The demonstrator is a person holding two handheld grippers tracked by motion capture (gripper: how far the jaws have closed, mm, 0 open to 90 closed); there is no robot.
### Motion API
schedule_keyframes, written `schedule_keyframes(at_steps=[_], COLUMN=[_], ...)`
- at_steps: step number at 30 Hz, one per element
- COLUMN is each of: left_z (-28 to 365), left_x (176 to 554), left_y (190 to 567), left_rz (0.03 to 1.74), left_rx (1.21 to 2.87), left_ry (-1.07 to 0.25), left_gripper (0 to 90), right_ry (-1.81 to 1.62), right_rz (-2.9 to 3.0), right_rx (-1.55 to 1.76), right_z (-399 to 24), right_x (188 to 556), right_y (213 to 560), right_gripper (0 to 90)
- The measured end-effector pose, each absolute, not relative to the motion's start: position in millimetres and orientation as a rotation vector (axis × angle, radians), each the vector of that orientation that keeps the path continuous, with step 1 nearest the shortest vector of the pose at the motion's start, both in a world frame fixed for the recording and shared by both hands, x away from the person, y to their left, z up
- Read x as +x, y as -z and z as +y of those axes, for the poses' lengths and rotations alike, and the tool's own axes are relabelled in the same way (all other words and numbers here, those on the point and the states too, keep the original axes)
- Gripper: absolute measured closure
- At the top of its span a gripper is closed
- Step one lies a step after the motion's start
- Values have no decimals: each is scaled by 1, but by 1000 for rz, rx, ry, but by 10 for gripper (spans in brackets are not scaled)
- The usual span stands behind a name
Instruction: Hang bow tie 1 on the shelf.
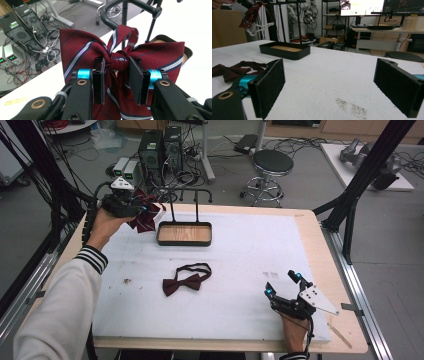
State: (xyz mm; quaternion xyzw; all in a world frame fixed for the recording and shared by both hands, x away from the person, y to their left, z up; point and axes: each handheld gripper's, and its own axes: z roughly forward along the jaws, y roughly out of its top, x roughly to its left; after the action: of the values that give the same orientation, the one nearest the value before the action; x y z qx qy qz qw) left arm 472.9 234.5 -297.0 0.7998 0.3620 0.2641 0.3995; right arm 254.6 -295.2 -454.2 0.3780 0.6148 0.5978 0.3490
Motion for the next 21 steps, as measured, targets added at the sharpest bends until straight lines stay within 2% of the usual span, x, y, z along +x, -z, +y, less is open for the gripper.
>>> schedule_keyframes(at_steps=[12, 21], left_z=[235, 230], left_x=[479, 481], left_y=[301, 319], left_rz=[971, 1006], left_rx=[2056, 2048], left_ry=[-727, -705], left_gripper=[673, 673], right_ry=[-1549, -1550], right_rz=[1595, 1595], right_rx=[980, 979], right_z=[-295, -295], right_x=[255, 255], right_y=[454, 454], right_gripper=[96, 96])
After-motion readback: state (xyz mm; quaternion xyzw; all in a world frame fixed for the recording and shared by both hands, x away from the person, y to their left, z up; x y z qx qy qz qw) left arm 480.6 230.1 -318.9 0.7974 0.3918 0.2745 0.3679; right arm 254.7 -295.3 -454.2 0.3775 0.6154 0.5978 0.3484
